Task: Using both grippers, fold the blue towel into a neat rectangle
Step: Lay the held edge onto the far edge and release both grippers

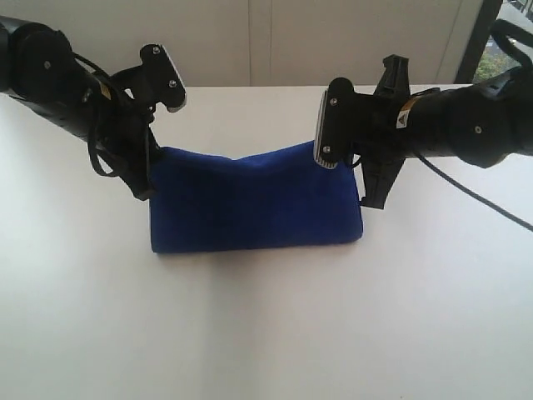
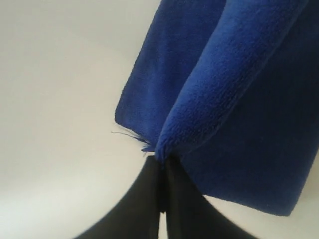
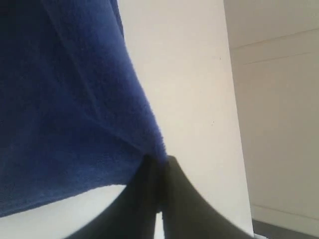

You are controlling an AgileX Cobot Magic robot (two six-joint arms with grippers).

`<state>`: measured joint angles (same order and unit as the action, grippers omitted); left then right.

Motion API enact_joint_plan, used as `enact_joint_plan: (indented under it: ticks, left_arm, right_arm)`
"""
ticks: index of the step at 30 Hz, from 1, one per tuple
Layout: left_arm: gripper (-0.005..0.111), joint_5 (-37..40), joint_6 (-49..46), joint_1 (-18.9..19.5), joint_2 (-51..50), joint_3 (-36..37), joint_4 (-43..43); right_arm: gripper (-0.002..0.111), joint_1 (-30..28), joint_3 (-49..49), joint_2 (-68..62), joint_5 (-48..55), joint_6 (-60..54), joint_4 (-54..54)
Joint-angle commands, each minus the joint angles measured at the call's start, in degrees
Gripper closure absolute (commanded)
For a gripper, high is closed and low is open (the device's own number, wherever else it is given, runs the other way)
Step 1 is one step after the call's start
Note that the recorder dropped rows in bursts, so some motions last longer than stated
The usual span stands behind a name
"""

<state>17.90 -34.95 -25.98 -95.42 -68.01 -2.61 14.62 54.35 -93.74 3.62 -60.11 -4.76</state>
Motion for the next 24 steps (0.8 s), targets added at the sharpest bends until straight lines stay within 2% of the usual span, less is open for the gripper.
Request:
enact_joint_plan:
  ticks: [1,7,24]
  left_arm:
    - [0.107,-0.9,0.8,0.4,-2.1,-0.9,0.6]
    - [0.107,-0.9,0.9,1.8,-4.6,-4.0,1.1]
    - [0.107,-1.9,1.2,1.9,-9.1,-8.2,1.1]
  right_arm:
    - [0.108,-0.8,2.0,-1.6,-1.1,0.3,-0.2]
    - [0.108,-1.7,4.8,-4.1,-1.1,0.3,-0.2]
    - [0.108,-2.6,11.0,-10.7,-1.4,0.3,-0.2]
